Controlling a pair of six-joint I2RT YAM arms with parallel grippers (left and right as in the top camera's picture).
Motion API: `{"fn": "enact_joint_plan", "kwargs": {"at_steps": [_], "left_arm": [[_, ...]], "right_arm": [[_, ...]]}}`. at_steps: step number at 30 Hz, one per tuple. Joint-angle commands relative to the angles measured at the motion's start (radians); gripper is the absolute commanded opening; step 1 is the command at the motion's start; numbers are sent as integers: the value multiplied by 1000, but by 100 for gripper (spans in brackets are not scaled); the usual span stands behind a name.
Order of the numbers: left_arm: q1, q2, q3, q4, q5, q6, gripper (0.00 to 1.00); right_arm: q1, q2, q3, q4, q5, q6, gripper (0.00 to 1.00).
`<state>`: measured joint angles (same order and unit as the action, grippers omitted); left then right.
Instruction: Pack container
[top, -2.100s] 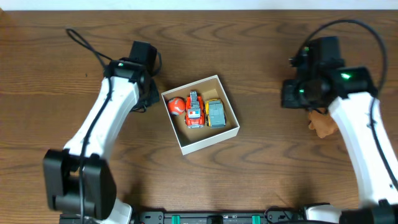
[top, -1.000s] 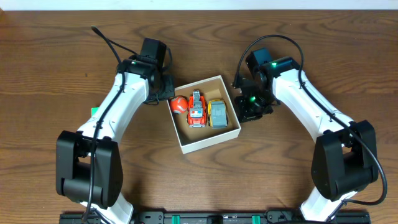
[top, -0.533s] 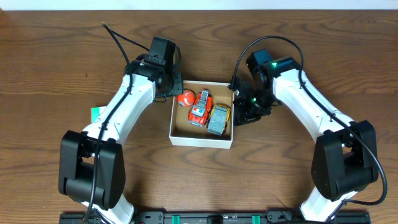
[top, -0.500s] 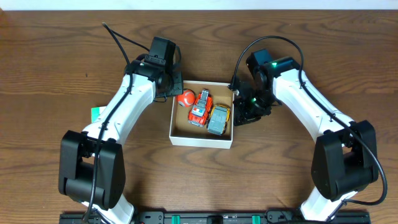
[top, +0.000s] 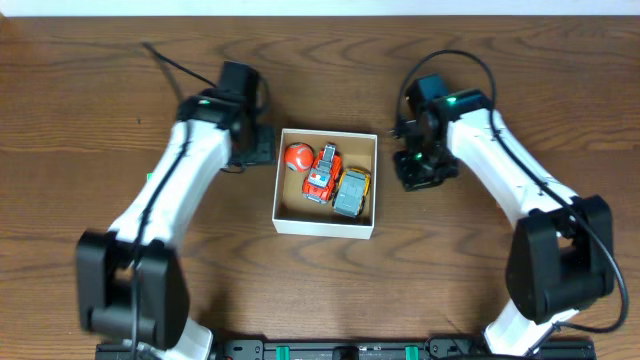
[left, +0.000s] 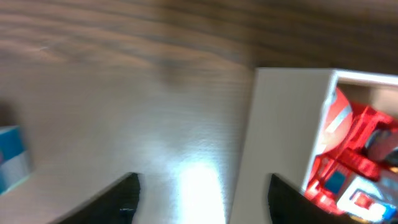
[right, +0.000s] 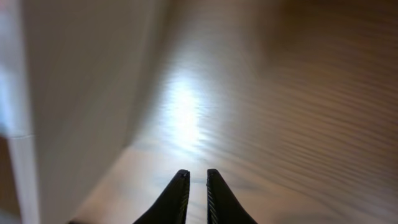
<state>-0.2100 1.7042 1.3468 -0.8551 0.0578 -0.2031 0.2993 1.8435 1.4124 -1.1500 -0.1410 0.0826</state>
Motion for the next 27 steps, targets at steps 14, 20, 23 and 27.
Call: {"fn": "enact_joint_plan", "kwargs": {"at_steps": [14, 20, 23, 27], "left_arm": [[411, -305, 21, -94, -126, 121, 98], [452, -148, -1, -94, -126, 121, 98], [454, -61, -1, -93, -126, 121, 98], [463, 32, -1, -95, -124, 121, 99]], "right_arm": [[-122, -552, 45, 33, 249, 96, 99], [-129, -560, 44, 12, 249, 96, 99], [-129, -560, 44, 11, 249, 96, 99], [-129, -560, 44, 5, 250, 92, 99]]}}
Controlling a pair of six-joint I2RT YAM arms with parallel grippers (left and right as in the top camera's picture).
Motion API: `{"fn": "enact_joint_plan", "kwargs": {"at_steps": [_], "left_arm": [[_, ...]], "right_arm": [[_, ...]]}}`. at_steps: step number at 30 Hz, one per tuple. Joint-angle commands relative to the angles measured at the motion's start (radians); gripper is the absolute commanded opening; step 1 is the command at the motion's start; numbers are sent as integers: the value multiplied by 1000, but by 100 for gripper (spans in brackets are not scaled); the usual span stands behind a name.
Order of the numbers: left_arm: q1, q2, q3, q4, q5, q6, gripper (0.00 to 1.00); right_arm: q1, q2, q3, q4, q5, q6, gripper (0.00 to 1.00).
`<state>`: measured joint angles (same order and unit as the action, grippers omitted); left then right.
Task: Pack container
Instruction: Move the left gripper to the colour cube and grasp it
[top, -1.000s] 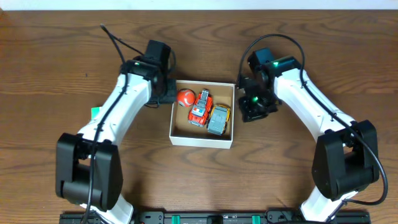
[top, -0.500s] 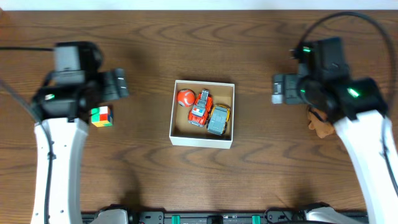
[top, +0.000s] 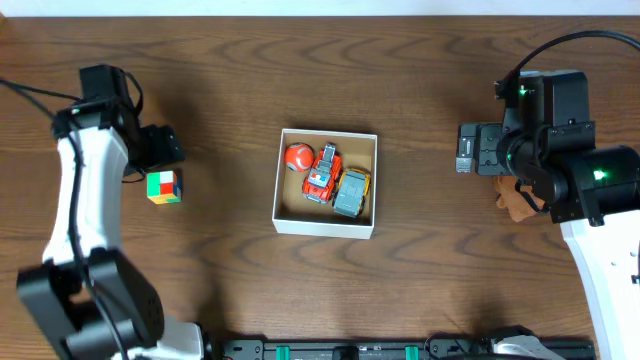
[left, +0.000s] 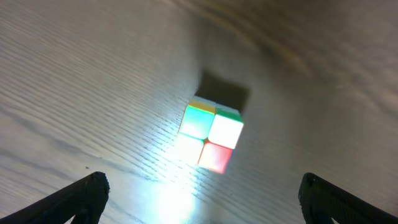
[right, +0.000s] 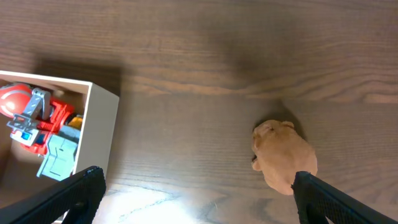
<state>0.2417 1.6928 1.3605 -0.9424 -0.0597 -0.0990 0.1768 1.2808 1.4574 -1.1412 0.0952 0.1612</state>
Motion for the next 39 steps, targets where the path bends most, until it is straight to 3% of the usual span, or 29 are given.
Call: {"fn": "enact_joint_plan", "kwargs": {"at_steps": [1, 8, 18, 20, 25, 39], "left_arm": [[14, 65, -14, -7, 0, 29, 99], [17, 169, -14, -7, 33, 137, 100], [17, 261, -15, -3, 60, 151, 95], [17, 268, -15, -2, 60, 151, 89], [17, 270, -15, 1, 60, 151, 61], [16, 267, -6, -1, 60, 130, 38]], "right_arm": [[-8, 2, -1, -4, 14, 13, 99], [-24, 2, -1, -4, 13, 14, 99], [-28, 2, -1, -25, 14, 13, 99], [-28, 2, -1, -27, 14, 13, 99], [-28, 2, -1, -29, 14, 13, 99], [-28, 2, -1, -30, 14, 10, 99]]}}
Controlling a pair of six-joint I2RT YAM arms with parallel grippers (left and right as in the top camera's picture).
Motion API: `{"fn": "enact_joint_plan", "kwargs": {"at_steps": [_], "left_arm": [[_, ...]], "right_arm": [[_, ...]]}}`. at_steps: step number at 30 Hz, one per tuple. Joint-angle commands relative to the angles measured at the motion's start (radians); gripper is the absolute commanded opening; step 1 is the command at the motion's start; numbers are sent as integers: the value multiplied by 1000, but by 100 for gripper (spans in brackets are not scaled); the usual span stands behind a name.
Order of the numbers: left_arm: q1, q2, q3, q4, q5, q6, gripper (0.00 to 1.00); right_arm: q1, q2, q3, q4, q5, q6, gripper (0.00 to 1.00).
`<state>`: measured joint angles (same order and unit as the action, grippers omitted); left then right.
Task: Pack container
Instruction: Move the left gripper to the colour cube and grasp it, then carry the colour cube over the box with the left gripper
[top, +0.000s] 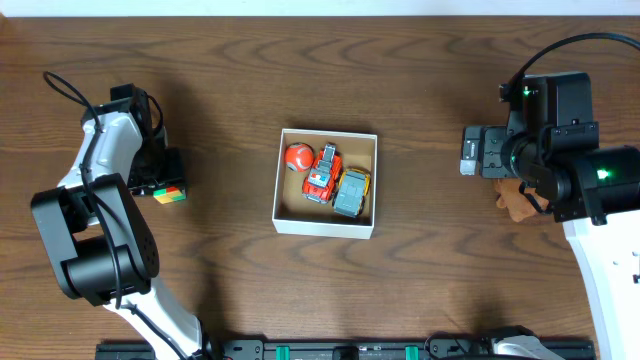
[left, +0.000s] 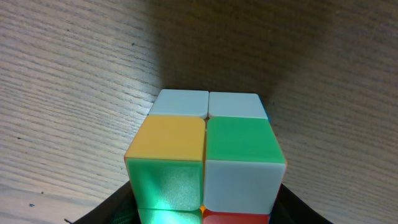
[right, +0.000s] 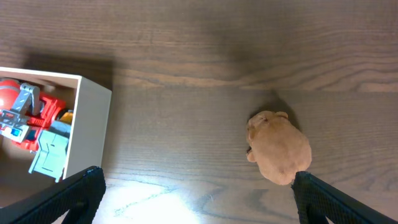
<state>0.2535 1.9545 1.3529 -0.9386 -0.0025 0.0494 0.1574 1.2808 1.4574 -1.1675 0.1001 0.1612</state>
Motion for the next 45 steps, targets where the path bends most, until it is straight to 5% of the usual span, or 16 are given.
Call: {"fn": "enact_joint_plan", "kwargs": {"at_steps": [1, 11, 21, 32, 45], "left_arm": [[3, 4, 9, -10, 3, -29, 36], [-139, -220, 94, -109, 21, -51, 22], [-522, -524, 94, -127, 21, -177, 10], [-846, -420, 90, -63, 21, -261, 10], [-1023, -274, 80, -48, 21, -388, 9]], "right_arm": [[-9, 2, -1, -3, 9, 7, 99], [-22, 2, -1, -3, 8, 19, 99], [-50, 2, -1, -7, 4, 25, 99], [-50, 2, -1, -19, 4, 25, 99], [-50, 2, -1, -26, 4, 25, 99]]}}
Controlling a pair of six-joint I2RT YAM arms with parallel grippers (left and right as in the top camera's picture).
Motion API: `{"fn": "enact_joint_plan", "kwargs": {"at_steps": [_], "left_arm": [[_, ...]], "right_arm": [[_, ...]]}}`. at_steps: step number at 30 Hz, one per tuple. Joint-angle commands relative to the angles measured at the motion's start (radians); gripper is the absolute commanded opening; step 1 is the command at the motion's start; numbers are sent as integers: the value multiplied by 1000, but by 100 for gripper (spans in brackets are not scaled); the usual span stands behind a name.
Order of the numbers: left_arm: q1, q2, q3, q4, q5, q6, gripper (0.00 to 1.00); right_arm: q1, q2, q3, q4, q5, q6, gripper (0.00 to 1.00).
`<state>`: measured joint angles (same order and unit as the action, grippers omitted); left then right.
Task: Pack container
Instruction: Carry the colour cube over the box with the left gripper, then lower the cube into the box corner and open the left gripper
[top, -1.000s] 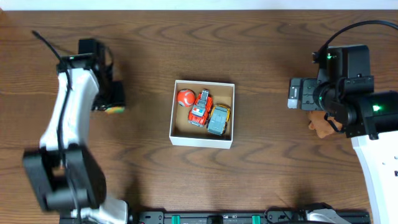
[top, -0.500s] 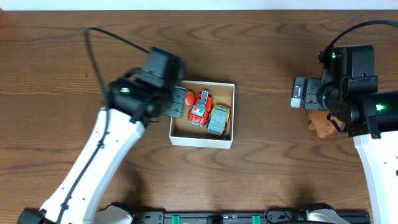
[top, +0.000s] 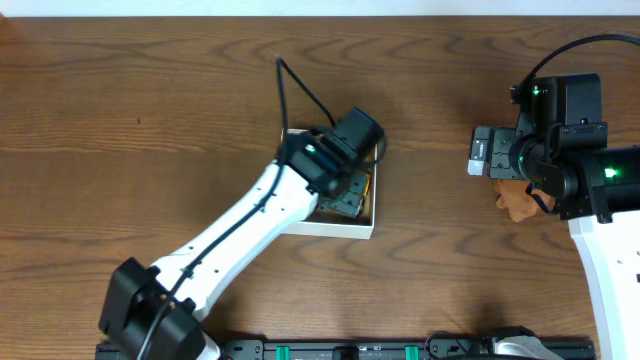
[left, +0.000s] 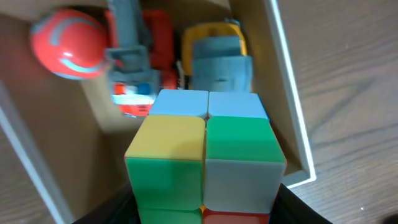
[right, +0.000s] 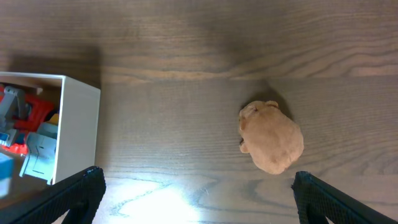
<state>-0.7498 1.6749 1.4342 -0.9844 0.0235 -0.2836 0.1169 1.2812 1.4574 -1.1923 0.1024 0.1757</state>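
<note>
My left gripper (left: 205, 210) is shut on a multicoloured puzzle cube (left: 205, 155) and holds it above the white box (left: 287, 99). Below the cube the box holds a red ball (left: 67, 42), a red truck (left: 134, 68) and a grey and yellow car (left: 217, 59). From overhead the left gripper (top: 345, 140) covers the box's (top: 325, 228) far side and hides the cube. My right gripper (right: 196, 186) is open, high over the table, with a brown plush toy (right: 272, 137) lying ahead of it.
The plush toy (top: 518, 200) lies on bare wood at the right, partly under the right wrist (top: 535, 150). The left arm (top: 230, 240) stretches diagonally from the front left up to the box.
The left gripper was at the far left of the table with the cube between its fingers on the wood. Now it holds the cube above the box. The right gripper has barely shifted.
First both grippers stood low beside the box, the left open and the right shut. Then the left hung open over the cube at far left and the right open over the plush toy. The left then closed in around the cube, which is now over the box.
</note>
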Motion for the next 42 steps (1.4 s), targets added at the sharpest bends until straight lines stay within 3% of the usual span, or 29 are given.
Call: {"fn": "enact_joint_plan", "kwargs": {"at_steps": [1, 23, 35, 42], "left_arm": [[-26, 7, -7, -2, -5, -67, 10], [-35, 159, -84, 65, -3, -97, 9], [-35, 195, -84, 108, 79, -96, 9], [-35, 192, -84, 57, 161, -96, 6]], "right_arm": [[-9, 2, -1, -2, 2, 11, 99], [-9, 2, -1, -10, 2, 11, 99], [-9, 2, -1, -12, 2, 11, 99], [-9, 2, -1, -12, 2, 11, 99]]}}
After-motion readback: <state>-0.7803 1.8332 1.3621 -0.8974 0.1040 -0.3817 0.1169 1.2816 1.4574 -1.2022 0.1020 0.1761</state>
